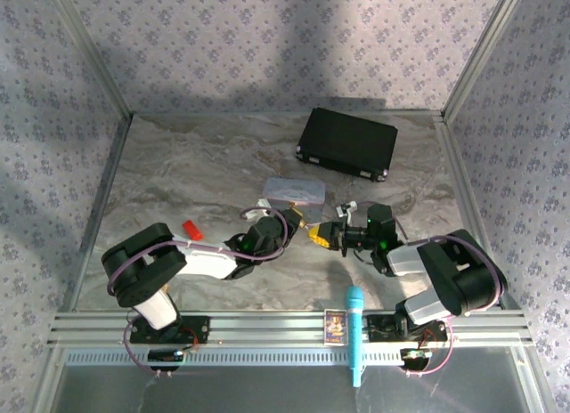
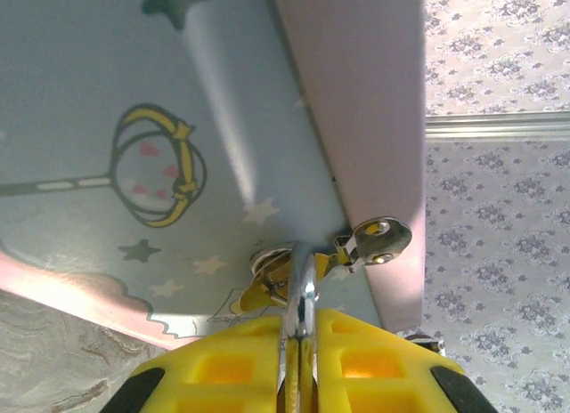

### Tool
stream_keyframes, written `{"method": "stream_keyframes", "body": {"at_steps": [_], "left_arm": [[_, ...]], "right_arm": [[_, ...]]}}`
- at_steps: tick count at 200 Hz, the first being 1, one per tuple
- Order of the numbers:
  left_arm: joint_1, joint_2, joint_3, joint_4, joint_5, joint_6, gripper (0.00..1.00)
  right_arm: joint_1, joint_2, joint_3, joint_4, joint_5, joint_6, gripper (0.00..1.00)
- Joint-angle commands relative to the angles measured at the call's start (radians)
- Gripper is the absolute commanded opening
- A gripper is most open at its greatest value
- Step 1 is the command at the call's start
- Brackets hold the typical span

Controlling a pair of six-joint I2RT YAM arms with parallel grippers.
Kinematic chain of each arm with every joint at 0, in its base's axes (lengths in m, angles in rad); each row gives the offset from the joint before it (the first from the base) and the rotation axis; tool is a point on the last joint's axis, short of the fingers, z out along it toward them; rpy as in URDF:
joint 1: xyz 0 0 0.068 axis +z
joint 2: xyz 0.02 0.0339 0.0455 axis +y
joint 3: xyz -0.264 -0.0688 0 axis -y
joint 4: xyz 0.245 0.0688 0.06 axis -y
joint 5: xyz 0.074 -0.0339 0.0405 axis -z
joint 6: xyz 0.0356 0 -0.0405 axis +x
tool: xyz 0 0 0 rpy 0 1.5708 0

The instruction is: Unlock the padlock with the key

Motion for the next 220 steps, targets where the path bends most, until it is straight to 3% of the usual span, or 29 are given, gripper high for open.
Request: {"method": "stream_keyframes", "body": {"at_steps": [1, 159, 220], "left_arm": [[-0.082, -0.024, 0.049, 0.077, 0.174, 0.02, 0.0], [-0.093, 0.023, 0.08, 0.068, 0.192, 0.007, 0.0], [-0.094, 0.035, 0.072, 0.074, 0.197, -0.008, 0.0]], "right_arm": [[-0.011, 0.007, 0.066, 0.06, 0.04, 0.003, 0.0], [0.038, -0.025, 0.141, -0.136, 0.076, -0.141, 0.0], [0.013, -0.089, 0.156, -0.321, 0.086, -0.259, 0.0]]}}
